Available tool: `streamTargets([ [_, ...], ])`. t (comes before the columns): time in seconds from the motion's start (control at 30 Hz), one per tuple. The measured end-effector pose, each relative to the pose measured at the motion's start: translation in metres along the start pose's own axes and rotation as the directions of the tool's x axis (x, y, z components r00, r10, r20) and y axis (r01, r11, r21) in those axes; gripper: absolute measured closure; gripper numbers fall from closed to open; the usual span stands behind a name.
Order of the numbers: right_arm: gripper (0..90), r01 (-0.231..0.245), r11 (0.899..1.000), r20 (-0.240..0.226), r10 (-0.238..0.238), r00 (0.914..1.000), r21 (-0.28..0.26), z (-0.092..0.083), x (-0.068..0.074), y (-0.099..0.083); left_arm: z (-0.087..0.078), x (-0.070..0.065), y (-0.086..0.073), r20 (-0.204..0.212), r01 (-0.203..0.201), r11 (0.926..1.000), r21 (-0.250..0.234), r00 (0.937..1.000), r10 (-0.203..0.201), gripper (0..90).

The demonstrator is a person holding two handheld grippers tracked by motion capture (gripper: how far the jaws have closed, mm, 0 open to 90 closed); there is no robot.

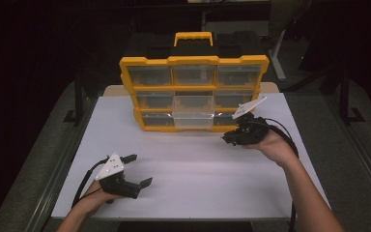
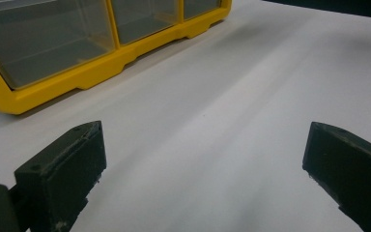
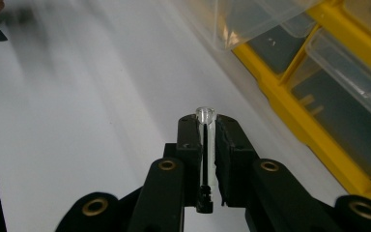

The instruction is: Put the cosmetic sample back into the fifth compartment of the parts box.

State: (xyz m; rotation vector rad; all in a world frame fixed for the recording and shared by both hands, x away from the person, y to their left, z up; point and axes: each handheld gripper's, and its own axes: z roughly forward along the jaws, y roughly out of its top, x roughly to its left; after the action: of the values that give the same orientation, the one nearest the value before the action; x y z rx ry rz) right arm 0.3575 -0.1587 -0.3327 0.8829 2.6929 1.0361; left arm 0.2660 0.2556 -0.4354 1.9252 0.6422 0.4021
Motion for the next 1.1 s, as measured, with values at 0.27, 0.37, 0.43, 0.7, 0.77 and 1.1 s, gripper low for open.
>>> streamTargets([
  [0.27, 79.8, 0.010, 1.000, 0.010, -0.010, 0.9999, -0.009, -0.014, -0.002, 0.015, 0.001, -0.001, 0.000, 0.004, 0.005, 1.0000, -0.001, 1.0000, -0.005, 1.8],
  [0.37, 79.9, 0.014, 1.000, 0.013, -0.014, 0.9998, -0.012, -0.018, -0.004, 0.020, 0.000, -0.001, -0.001, 0.008, 0.002, 1.0000, 0.000, 1.0000, -0.002, 1.8],
  [0.43, 79.9, 0.016, 1.000, 0.015, -0.016, 0.9998, -0.017, -0.022, -0.005, 0.023, 0.001, -0.001, -0.001, 0.008, 0.002, 1.0000, -0.002, 1.0000, -0.002, 1.9],
  [0.7, 79.9, 0.028, 0.999, 0.029, -0.027, 0.9992, -0.027, -0.034, -0.007, 0.036, 0.001, -0.001, -0.001, 0.009, 0.002, 1.0000, 0.000, 1.0000, -0.002, 1.9],
  [0.77, 79.9, 0.032, 0.999, 0.034, -0.031, 0.9989, -0.028, -0.039, -0.007, 0.040, 0.001, -0.001, -0.001, 0.011, 0.002, 1.0000, -0.002, 0.9999, -0.002, 1.9],
  [1.1, 79.8, 0.055, 0.997, 0.035, -0.053, 0.9980, -0.055, -0.054, -0.006, 0.061, 0.001, -0.002, 0.000, 0.016, 0.006, 1.0000, -0.005, 0.9999, -0.006, 1.9],
])
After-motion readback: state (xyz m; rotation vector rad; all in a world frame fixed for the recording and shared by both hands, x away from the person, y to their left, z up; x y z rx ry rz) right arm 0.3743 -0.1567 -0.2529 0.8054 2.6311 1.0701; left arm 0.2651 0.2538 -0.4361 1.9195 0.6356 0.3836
